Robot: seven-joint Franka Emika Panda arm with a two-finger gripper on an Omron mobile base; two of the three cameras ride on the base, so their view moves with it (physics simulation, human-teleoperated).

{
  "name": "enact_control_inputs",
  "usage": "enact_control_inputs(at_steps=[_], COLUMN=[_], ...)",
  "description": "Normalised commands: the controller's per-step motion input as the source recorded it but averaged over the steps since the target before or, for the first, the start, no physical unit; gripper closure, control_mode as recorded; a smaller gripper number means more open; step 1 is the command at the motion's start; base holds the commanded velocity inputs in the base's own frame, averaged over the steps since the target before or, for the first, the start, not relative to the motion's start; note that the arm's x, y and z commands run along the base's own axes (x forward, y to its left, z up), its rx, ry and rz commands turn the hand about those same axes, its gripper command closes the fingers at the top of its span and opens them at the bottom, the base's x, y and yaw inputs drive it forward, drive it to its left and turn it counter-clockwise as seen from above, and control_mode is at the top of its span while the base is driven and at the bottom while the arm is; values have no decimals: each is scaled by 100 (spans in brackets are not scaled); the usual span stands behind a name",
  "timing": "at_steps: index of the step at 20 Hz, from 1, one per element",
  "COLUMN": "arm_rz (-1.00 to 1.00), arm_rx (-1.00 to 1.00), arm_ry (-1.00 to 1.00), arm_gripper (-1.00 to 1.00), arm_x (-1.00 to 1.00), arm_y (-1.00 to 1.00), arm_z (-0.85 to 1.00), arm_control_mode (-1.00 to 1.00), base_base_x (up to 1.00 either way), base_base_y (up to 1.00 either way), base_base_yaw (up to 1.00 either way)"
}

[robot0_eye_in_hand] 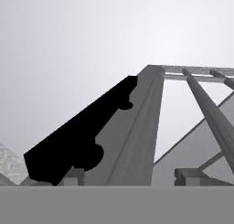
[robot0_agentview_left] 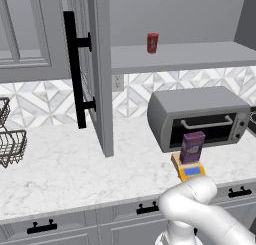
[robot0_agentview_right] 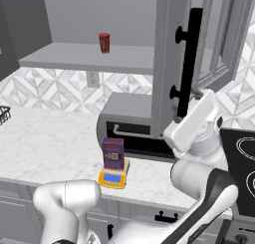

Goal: Pick the cereal and place it on the digital scale for weighing, and close the cabinet.

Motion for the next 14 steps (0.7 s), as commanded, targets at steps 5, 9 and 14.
enact_control_inputs(at_steps=[5, 9, 14], arm_rz=[-5, -13, -18], arm_rx=[-62, -65, -63], arm_ry=[15, 45, 38], arm_gripper=[-100, -100, -100], arm_x=[-3, 44, 62], arm_y=[100, 100, 99], arm_z=[20, 3, -12], arm_control_mode=[-100, -100, -100], base_base_x=[0, 0, 0], base_base_y=[0, 0, 0], base_base_yaw=[0, 0, 0])
